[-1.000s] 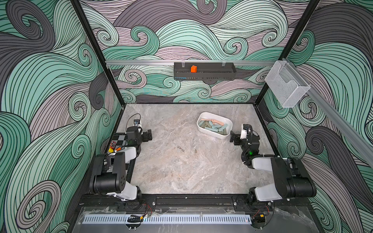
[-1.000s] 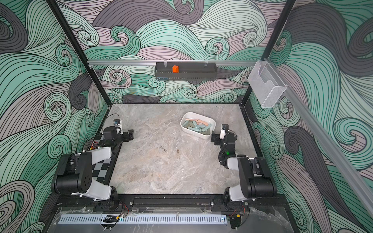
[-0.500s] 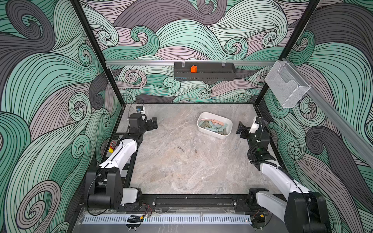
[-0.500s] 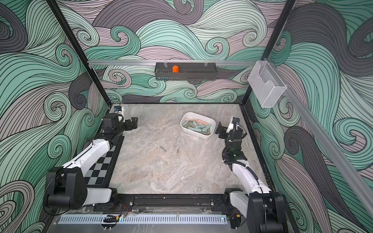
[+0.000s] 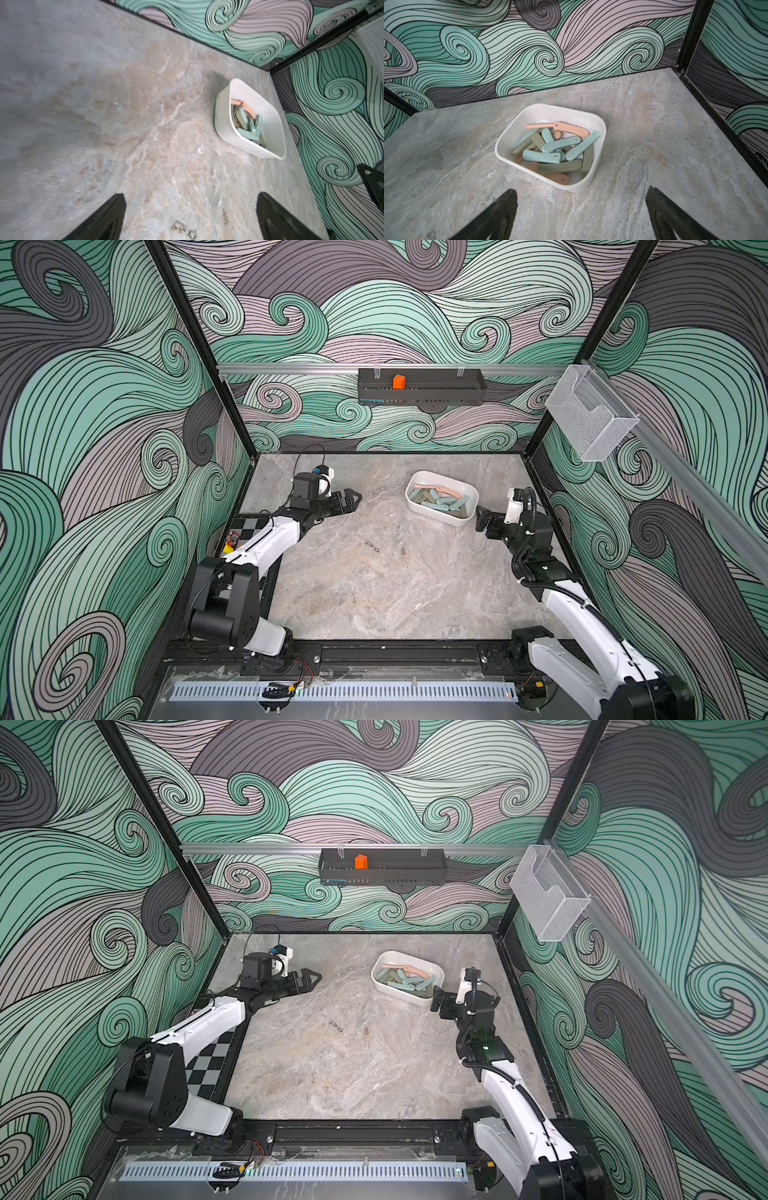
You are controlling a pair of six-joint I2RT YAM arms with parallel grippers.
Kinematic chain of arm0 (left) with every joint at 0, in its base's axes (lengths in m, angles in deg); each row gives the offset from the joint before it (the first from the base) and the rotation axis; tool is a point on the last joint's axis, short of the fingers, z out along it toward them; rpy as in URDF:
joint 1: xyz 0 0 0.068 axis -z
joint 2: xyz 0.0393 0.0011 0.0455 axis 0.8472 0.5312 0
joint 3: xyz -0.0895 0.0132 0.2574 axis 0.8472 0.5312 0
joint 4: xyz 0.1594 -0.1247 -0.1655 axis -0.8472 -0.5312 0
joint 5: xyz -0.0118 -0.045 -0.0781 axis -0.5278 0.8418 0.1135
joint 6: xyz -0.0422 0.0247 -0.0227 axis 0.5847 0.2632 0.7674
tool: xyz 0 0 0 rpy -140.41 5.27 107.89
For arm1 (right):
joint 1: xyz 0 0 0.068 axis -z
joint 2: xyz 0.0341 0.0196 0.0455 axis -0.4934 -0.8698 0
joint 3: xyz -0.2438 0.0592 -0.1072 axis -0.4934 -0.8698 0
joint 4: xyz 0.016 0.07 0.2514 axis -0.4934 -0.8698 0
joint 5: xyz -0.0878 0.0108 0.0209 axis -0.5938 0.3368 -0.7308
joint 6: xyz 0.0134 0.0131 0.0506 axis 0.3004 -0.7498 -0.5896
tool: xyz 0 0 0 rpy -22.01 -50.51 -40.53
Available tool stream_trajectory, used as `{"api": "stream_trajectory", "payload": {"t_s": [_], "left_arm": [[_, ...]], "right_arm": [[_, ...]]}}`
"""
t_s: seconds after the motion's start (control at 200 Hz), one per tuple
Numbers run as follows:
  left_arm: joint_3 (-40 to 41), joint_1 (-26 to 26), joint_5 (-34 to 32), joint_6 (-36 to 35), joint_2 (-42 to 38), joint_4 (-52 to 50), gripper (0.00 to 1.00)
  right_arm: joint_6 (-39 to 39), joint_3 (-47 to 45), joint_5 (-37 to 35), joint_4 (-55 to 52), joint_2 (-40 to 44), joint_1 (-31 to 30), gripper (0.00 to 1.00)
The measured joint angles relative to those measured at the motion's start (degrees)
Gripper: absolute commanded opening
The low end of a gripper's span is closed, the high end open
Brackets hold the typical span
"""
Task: Take the fruit knife out of the storage box
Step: Move the storage box to the center of the board.
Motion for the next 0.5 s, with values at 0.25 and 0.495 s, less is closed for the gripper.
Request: {"api": "stream_trajectory", "payload": {"t_s": [0.25,0.495], "left_arm": [[-14.7,6.6,0.6,-0.9,10.7,-8.7,0.94],[-31.5,15.7,-4.9,-5.3,22.1,-17.9,0.93]], "right_arm": [[-0.4,3.1,3.0,-4.7,-2.6,-2.8,0.98],[-0.3,4.7,3.6,-6.7,-3.5,-3.8,0.98]]}}
